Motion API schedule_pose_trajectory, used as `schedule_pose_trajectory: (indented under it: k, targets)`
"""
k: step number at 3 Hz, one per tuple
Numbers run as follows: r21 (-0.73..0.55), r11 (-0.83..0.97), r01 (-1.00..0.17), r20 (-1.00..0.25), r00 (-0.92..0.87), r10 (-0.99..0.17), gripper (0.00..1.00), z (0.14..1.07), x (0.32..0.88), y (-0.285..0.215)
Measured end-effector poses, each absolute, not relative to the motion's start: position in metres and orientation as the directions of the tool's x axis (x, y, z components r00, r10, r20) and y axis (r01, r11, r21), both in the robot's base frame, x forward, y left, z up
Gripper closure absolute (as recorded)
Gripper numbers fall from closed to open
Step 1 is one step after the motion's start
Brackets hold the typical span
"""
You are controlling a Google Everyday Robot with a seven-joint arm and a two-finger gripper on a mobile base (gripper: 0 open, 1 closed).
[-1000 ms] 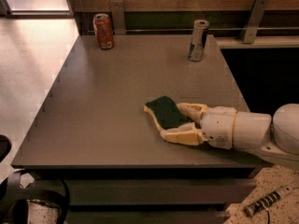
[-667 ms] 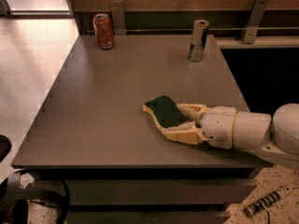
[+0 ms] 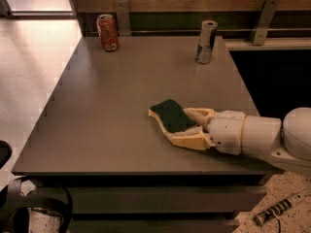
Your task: Move sponge near coke can
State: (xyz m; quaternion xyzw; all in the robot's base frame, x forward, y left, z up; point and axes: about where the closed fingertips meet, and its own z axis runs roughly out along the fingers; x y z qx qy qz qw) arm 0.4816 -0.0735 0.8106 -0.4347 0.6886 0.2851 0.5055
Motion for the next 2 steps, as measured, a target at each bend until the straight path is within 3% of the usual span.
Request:
schedule_pose_trajectory:
  k: [2]
  targets:
    - [-0.047,0.460,-0.887,-0.944,-0.111,-0.311,1.00,0.8110,0.4817,-0.0735]
